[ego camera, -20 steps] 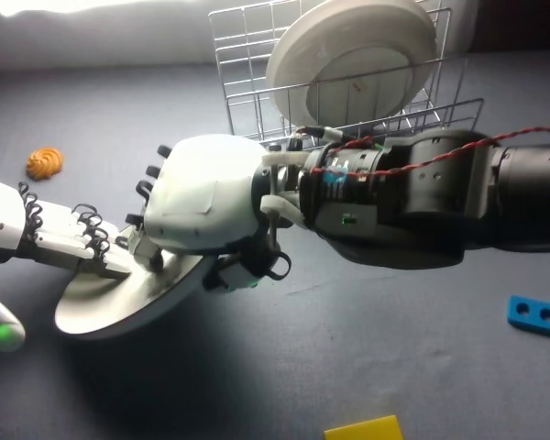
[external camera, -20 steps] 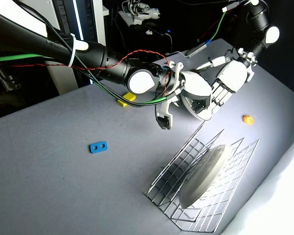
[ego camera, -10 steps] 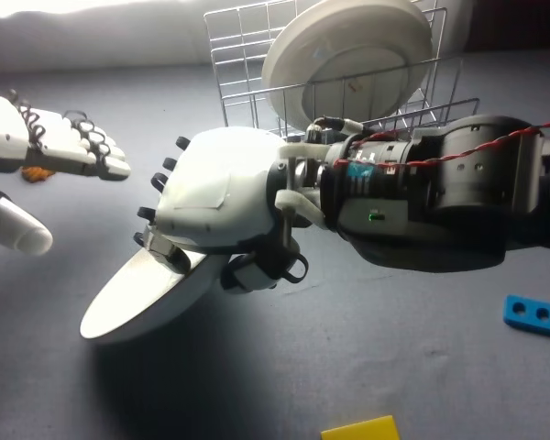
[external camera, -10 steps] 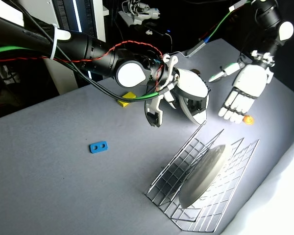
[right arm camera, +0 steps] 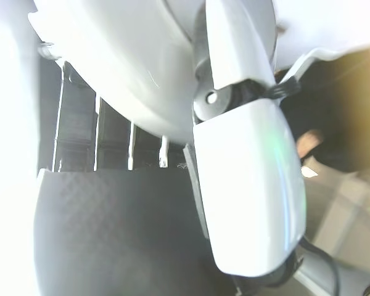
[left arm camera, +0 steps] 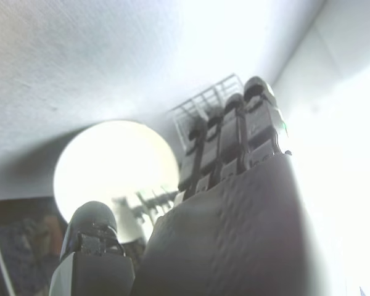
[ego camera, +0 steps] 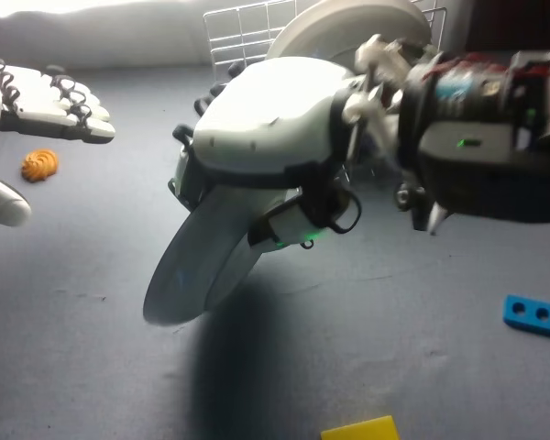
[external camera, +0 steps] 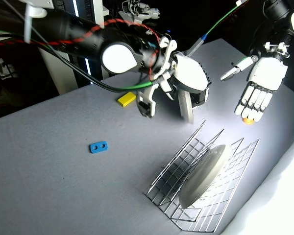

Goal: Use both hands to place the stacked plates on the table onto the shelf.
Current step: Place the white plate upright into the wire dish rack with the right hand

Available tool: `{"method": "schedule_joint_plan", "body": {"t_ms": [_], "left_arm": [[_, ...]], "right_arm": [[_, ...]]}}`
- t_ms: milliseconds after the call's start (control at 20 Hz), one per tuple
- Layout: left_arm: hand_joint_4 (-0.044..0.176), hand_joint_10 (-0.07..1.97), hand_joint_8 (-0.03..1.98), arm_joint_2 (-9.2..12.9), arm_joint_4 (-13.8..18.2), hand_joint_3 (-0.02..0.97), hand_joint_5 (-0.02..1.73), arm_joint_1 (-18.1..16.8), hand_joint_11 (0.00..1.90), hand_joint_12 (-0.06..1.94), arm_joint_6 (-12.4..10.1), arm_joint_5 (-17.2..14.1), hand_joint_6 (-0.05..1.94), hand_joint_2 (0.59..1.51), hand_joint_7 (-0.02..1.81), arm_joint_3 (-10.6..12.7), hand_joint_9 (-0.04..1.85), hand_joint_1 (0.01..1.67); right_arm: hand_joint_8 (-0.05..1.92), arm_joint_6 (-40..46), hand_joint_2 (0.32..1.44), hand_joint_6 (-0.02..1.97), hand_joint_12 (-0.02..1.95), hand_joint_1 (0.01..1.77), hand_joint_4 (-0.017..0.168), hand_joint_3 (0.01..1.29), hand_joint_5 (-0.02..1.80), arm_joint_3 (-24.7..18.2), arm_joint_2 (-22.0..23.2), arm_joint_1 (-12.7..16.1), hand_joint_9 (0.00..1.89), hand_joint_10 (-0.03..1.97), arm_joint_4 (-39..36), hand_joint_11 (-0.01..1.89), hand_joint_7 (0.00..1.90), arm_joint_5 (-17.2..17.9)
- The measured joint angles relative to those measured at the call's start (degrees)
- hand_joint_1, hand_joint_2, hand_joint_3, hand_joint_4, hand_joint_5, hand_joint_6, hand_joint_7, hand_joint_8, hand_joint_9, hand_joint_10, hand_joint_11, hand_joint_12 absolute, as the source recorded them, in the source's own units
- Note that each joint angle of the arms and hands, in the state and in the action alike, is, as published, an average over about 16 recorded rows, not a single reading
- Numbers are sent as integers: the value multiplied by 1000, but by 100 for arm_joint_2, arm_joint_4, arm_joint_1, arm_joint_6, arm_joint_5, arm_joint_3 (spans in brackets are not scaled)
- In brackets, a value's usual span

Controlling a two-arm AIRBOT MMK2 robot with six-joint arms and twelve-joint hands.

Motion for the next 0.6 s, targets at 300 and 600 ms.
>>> {"method": "schedule_joint_plan", "body": {"t_ms": [300, 600], "left_arm": [[-1, -60, 9, 411, 133, 21, 51, -340, 17, 9, 324, -18, 13, 1094, 17, -606, 21, 23], [1, -60, 9, 680, 295, 21, 47, -540, 16, 9, 518, -11, 12, 1093, 18, -1035, 22, 22]], "right_arm": [[1011, 898, 1033, 1130, 1306, 1261, 15, 14, 864, -373, 595, 474, 1043, 692, 69, 796, 962, -238], [1005, 1694, 1056, 1131, 1301, 1255, 10, 13, 858, -439, 914, 856, 1046, 688, 64, 788, 962, -390]]}}
